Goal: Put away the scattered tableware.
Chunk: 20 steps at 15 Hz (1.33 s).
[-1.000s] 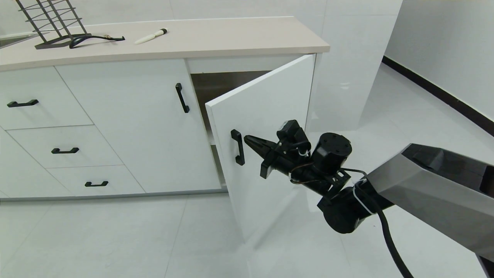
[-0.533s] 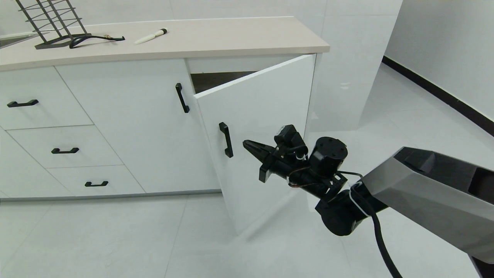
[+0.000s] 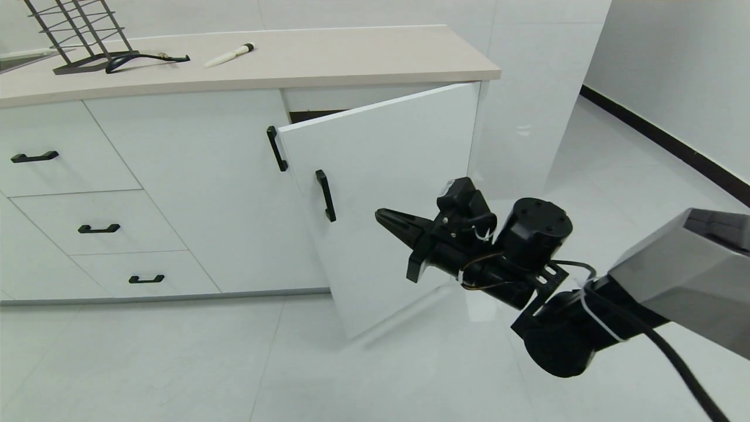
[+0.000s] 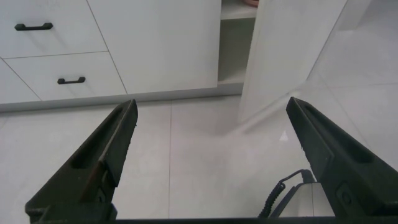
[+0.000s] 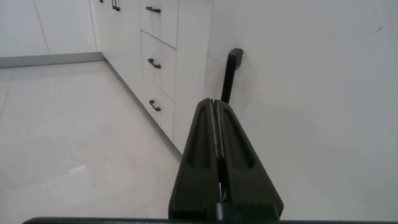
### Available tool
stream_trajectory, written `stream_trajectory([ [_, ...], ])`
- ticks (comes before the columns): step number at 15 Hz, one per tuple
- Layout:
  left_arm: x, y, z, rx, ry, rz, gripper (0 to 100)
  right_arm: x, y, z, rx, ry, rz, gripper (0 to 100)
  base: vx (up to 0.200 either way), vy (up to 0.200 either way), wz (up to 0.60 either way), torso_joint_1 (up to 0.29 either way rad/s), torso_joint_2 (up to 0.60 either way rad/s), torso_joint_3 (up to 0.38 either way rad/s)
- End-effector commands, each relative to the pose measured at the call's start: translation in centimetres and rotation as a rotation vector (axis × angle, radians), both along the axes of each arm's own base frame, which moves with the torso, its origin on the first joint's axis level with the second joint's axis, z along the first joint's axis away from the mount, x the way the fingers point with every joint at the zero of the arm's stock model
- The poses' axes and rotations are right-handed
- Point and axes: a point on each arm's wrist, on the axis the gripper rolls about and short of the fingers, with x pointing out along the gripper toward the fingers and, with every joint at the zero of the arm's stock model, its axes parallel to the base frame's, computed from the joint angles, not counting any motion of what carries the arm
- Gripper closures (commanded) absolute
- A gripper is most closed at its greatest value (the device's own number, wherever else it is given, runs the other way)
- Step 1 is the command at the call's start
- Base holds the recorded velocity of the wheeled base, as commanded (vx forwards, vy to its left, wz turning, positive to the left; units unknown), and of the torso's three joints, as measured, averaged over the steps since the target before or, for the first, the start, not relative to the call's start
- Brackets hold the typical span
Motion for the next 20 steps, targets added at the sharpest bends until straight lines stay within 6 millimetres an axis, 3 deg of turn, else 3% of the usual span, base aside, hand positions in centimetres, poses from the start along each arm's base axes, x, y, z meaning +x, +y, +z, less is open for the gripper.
stream_trajectory([
  [1, 0.0, 0.0, 0.0, 0.0, 0.0, -0.001, 0, -3.1, -2.5, 2.9, 0.018, -0.022, 0.002, 100, 0.0, 0.0, 0.0, 0.0, 0.0, 0.0],
  [4, 0.0, 0.0, 0.0, 0.0, 0.0, -0.001, 0, -6.7, -4.3, 5.7, 0.053, -0.065, 0.029, 100, 0.0, 0.0, 0.0, 0.0, 0.0, 0.0],
  [6, 0.0, 0.0, 0.0, 0.0, 0.0, -0.001, 0, -9.4, -7.1, 6.0, 0.039, -0.052, 0.021, 100, 0.0, 0.0, 0.0, 0.0, 0.0, 0.0],
  [9, 0.0, 0.0, 0.0, 0.0, 0.0, -0.001, 0, -12.9, -14.2, 6.3, 0.04, -0.064, -0.122, 100, 0.0, 0.0, 0.0, 0.0, 0.0, 0.0],
  [10, 0.0, 0.0, 0.0, -0.002, 0.0, -0.001, 0, -15.0, -17.9, 6.5, 0.058, -0.098, -0.23, 100, 0.0, 0.0, 0.0, 0.0, 0.0, 0.0],
  [12, 0.0, 0.0, 0.0, 0.0, 0.0, -0.001, 0, -19.9, -22.1, 6.2, 0.096, -0.178, -0.37, 100, 0.0, 0.0, 0.0, 0.0, 0.0, 0.0],
  [13, 0.0, 0.0, 0.0, 0.0, 0.0, 0.001, 0, -21.2, -23.0, 5.9, 0.104, -0.2, -0.407, 100, 0.0, 0.0, 0.0, 0.0, 0.0, 0.0],
  [15, 0.0, 0.0, 0.0, 0.003, 0.0, 0.012, 0, -25.8, -24.9, 4.1, 0.131, -0.277, -0.515, 100, 0.0, 0.0, 0.0, 0.0, 0.0, 0.0],
  [16, 0.0, 0.0, 0.0, 0.003, 0.0, 0.015, 0, -26.4, -25.1, 4.0, 0.136, -0.286, -0.538, 100, 0.0, 0.0, 0.0, 0.0, 0.0, 0.0],
  [18, 0.0, 0.1, 0.0, 0.0, 0.0, 0.027, 0, -28.2, -25.6, 2.4, 0.125, -0.186, -0.611, 100, 0.0, 0.0, 0.0, 0.0, 0.0, 0.0],
  [20, 0.0, 0.1, 0.0, -0.011, -0.005, 0.061, 0, -30.8, -25.8, -1.2, 0.078, -0.027, -0.615, 100, 0.0, 0.0, 0.0, 0.0, 0.0, 0.0],
])
